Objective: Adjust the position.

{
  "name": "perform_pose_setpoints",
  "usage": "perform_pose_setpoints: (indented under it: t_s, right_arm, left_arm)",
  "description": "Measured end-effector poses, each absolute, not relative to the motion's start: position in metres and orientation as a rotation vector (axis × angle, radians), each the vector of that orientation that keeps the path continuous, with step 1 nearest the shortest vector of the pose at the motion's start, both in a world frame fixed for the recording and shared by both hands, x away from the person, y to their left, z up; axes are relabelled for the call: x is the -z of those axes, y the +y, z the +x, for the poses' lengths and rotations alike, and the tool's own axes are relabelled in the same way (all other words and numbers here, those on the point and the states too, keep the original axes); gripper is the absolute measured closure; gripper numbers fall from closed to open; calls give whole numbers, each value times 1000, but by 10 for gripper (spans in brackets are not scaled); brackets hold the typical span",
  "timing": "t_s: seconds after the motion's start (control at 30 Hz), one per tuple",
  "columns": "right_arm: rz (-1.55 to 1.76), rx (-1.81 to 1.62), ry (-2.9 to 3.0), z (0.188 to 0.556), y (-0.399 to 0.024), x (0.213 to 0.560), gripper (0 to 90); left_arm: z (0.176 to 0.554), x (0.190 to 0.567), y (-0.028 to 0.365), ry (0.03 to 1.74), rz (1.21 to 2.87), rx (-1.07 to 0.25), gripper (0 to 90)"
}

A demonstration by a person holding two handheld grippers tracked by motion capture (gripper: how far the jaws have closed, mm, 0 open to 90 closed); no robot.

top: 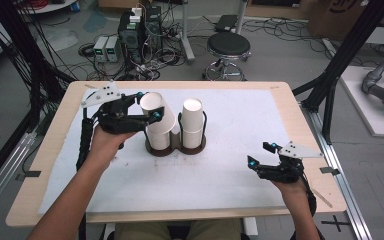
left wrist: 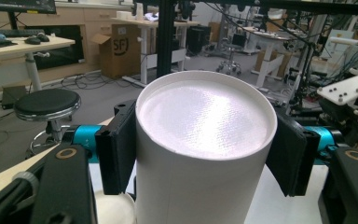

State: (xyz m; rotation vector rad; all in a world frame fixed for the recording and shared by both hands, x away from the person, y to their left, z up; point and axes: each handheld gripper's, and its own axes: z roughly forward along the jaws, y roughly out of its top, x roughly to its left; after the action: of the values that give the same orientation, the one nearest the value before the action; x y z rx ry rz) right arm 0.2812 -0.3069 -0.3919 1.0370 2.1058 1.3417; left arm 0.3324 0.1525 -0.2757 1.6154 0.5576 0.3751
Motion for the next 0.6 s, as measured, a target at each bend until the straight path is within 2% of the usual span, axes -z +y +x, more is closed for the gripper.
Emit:
perform_pose_setpoints:
  t_s: [0.6]
  right_arm:
    - [883, -1487, 2281, 282, -276, 392, 207]
  left_arm:
    - [308, 319, 140, 501, 1679, -269, 335]
